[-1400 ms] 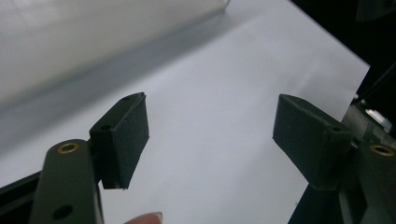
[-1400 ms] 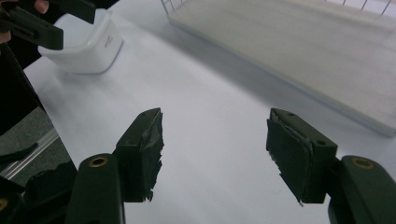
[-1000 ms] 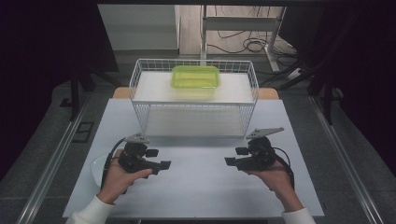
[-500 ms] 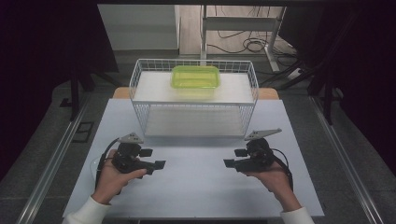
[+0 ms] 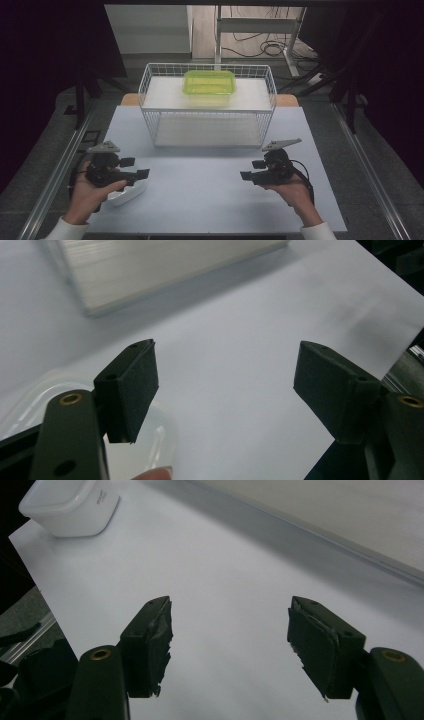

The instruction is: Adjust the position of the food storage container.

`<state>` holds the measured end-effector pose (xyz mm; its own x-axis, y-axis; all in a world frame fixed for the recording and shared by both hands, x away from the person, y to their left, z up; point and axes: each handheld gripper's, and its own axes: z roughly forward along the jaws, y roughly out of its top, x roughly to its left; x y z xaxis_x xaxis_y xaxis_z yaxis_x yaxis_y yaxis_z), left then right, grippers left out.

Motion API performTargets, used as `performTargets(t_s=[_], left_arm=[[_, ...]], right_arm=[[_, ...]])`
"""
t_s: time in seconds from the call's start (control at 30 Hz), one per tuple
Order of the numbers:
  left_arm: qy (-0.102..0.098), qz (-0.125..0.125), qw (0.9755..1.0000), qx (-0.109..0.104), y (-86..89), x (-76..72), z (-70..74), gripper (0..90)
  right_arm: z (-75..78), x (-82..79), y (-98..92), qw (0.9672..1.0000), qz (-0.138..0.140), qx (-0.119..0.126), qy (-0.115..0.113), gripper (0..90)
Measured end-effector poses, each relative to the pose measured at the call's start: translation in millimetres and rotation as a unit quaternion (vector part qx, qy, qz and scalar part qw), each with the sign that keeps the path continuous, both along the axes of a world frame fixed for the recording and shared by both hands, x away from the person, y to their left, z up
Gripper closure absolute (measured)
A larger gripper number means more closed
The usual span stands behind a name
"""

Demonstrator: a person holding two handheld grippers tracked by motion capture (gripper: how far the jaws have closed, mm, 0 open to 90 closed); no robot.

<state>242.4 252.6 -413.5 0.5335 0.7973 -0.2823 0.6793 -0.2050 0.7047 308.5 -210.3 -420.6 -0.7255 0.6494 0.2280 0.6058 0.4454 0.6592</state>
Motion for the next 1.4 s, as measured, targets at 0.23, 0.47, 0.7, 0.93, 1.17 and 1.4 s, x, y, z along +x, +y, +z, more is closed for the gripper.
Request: performTargets(t_s=[0.23, 0.47, 0.7, 0.93, 1.17, 1.4], left_arm=[[0.014, 0.057, 0.9977, 0.032, 37.7, 7.4, -12.1, 34.6], [0.037, 0.096, 0.9928, 0.061, 63.4, 24.9, -31.4, 62.3], [0.045, 0.095, 0.9914, 0.079, 71.5, 55.4, -37.3, 90.0], [0.067, 0.075, 0.9895, 0.104, 65.1, 81.3, -44.5, 90.0], [0.086, 0.044, 0.9871, 0.128, 53.8, 97.3, -58.0, 90.0], [0.091, 0.023, 0.9881, 0.122, 47.3, 96.9, -58.5, 90.0]], right_arm=[[-3.0, 0.8, 1.4, 1.0000, -0.001, -0.003, 0.005, 33.5], [-4.9, 1.6, 0.4, 1.0000, -0.003, -0.005, 0.007, 33.3], [-7.2, 2.7, 0.2, 0.9999, -0.005, -0.006, 0.008, 33.2], [-10.0, 4.0, -2.4, 0.9998, -0.010, -0.008, 0.013, 33.1], [-11.2, 4.6, -3.7, 0.9998, -0.011, -0.009, 0.014, 33.1], [-13.1, 5.7, -4.1, 0.9997, -0.013, -0.011, 0.017, 33.1]])
